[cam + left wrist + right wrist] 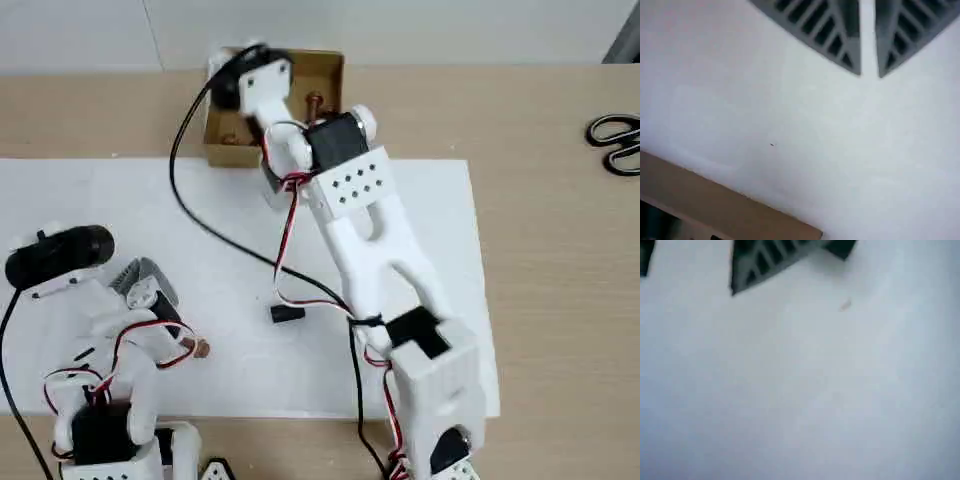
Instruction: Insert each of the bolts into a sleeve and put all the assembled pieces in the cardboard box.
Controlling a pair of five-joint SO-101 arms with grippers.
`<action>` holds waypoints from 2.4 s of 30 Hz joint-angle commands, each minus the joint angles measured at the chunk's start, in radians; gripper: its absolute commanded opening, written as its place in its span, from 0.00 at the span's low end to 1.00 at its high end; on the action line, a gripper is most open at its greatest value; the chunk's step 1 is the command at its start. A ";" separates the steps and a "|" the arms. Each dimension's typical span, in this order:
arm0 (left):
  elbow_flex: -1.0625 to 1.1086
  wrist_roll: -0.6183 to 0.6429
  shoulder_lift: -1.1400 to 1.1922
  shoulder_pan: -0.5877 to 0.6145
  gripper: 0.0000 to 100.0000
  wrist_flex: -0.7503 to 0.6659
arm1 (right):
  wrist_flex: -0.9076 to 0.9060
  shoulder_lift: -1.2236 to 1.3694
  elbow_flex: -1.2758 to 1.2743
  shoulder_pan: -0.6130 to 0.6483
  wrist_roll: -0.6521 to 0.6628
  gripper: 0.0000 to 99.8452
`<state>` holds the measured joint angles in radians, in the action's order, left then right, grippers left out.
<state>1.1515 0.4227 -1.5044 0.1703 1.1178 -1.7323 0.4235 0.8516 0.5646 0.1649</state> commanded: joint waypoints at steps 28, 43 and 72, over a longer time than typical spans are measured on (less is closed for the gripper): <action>-0.044 0.003 0.000 0.000 0.01 -0.002 | 0.002 -0.277 -0.589 0.093 0.793 0.19; -0.108 0.003 0.000 0.150 0.01 0.021 | 0.065 -0.294 -0.641 0.082 0.812 0.19; -0.163 -0.026 0.000 0.160 0.01 0.227 | 0.335 -0.352 -0.930 0.165 0.778 0.19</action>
<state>1.0242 0.3966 -1.5090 0.3253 1.3387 -1.4300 0.1243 -0.0690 0.7211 0.9475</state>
